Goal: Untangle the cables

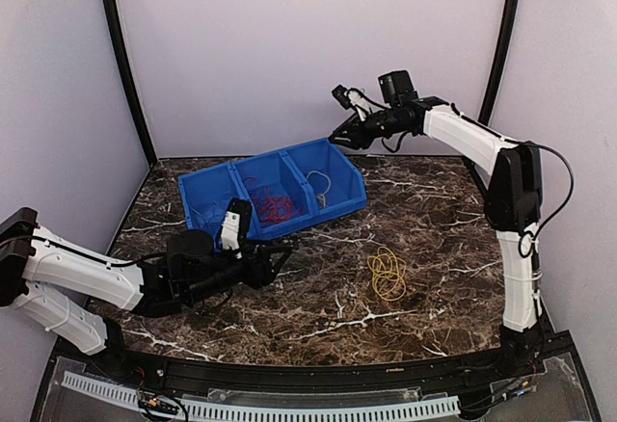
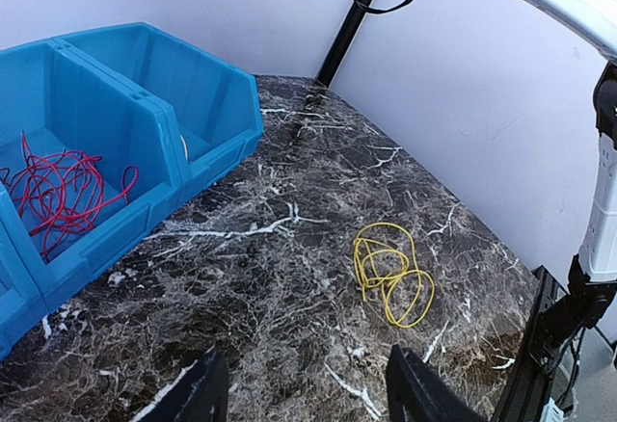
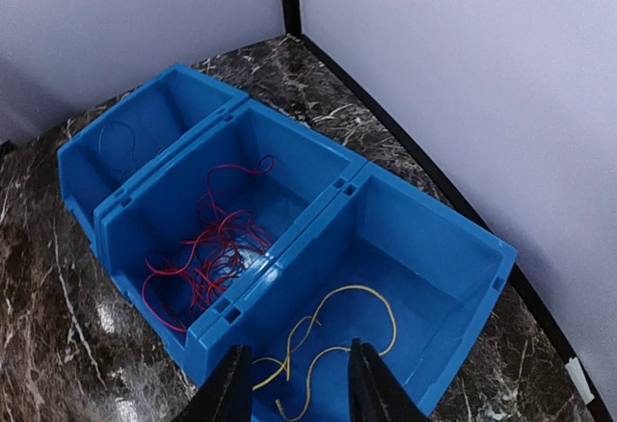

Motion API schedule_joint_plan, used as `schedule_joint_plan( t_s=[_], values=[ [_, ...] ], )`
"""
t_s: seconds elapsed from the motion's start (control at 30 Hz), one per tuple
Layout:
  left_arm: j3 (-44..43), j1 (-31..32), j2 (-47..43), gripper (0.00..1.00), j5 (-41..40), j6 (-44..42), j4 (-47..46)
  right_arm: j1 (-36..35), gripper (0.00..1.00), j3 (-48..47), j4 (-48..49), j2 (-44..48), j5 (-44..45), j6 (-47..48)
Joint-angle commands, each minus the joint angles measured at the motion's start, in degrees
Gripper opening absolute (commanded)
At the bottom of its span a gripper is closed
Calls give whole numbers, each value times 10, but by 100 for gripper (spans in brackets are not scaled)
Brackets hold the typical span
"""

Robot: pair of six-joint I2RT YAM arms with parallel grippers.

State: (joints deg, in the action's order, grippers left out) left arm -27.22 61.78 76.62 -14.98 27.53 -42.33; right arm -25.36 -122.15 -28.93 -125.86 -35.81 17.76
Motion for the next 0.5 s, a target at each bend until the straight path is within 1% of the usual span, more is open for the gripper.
schedule_joint_plan(
  t_s=[0.0,0.1,0.2,0.3,0.37,0.47],
  values=[
    [-3,3,-5,58,-12,-5,9,-9,39,-3,-45,22,16,23],
    [-9,3,4,58,-11,-6,12,-9,40,47,-56,66,13,35],
    [-21,3,13,59,-14,-5,24,-9,41,142,-62,135,9,71],
    [-36,3,29,61,-17,-7,48,-9,42,244,-73,211,23,109],
    [-41,3,38,61,-16,-9,52,-9,45,301,-89,248,32,131],
    [-46,3,51,62,-13,-16,40,-9,51,367,-142,285,38,164]
  ],
)
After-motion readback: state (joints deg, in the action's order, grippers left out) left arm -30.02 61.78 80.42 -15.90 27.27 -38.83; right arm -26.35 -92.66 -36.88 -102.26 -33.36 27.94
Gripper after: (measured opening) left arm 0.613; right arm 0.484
